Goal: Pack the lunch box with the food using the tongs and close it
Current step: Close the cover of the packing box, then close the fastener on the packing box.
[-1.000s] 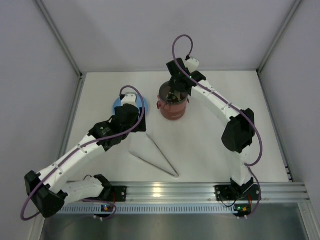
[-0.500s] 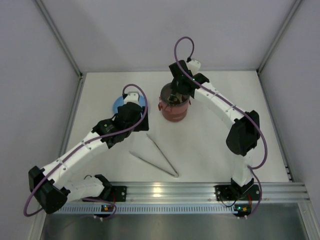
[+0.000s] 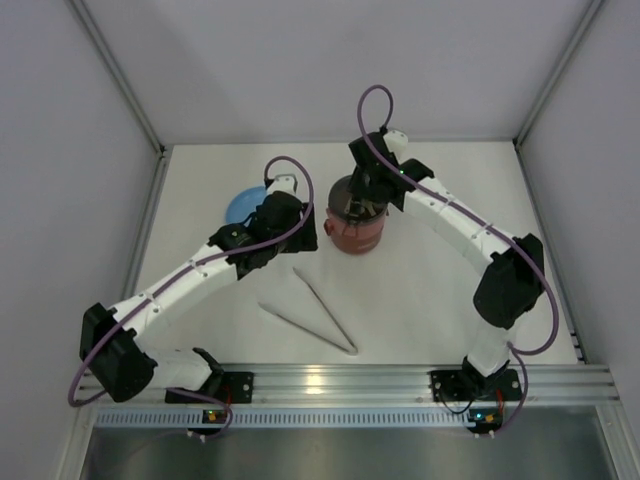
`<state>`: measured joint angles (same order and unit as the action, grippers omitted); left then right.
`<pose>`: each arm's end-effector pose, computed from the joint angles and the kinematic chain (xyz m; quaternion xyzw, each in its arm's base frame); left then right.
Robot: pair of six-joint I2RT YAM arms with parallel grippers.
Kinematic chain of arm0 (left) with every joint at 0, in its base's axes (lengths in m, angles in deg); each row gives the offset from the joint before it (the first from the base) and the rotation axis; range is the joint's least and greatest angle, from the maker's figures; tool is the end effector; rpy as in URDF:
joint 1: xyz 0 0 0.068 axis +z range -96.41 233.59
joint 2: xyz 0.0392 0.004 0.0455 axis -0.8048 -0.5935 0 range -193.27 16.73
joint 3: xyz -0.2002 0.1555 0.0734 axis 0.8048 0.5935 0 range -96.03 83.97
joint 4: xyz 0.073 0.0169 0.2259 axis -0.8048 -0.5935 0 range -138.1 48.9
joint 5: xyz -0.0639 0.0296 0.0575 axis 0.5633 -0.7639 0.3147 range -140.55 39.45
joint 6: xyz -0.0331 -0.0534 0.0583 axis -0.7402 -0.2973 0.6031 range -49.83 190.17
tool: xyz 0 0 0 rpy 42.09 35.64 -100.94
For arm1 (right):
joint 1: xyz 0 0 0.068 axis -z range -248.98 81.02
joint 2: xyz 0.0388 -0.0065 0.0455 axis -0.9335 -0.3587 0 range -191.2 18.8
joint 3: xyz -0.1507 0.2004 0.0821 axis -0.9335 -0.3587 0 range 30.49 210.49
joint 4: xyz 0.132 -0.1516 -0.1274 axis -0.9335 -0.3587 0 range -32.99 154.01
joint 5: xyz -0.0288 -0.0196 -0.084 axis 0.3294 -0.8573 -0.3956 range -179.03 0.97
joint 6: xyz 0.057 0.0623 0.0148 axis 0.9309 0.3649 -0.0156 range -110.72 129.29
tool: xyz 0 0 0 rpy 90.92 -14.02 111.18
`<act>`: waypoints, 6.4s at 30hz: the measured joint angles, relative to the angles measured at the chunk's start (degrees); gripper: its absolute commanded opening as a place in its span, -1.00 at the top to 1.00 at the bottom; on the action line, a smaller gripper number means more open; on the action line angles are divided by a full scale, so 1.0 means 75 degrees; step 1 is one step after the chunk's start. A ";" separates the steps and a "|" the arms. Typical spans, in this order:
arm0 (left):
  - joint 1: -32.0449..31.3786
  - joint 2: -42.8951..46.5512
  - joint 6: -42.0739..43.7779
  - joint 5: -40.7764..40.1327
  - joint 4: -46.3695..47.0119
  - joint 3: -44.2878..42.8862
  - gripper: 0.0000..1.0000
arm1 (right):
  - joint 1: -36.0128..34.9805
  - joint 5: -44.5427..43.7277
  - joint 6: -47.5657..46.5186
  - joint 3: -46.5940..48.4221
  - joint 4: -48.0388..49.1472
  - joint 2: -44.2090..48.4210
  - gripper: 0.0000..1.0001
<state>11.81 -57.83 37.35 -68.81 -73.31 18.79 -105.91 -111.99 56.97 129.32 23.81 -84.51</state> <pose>0.2305 -0.1742 0.2857 0.0055 0.9028 -0.1302 0.4097 0.3411 0.2195 0.3032 0.1611 0.8932 0.1183 0.4028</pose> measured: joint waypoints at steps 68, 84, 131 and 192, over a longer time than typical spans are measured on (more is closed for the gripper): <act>0.0000 0.0478 -0.0283 0.0985 0.0743 0.0012 -0.56 | 0.2591 0.6647 -0.8950 0.0117 -0.0664 0.0842 -0.30; -0.0003 0.0431 -0.0259 0.1311 0.0717 0.0012 -0.55 | 0.2594 0.6438 -0.8309 -0.0076 -0.0338 0.0187 -0.25; -0.0796 -0.0863 0.0009 0.1422 0.1105 0.0119 -0.58 | 0.1480 0.4194 -0.4062 -0.2387 0.2078 0.1262 -0.09; -0.1043 -0.1813 0.0460 0.0189 0.1431 -0.0411 -0.58 | 0.1376 0.2771 -0.2145 -0.4835 0.2375 0.1967 0.78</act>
<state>3.99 -71.43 40.80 -67.39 -62.58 15.70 -95.59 -91.20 40.88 93.06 41.62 -69.76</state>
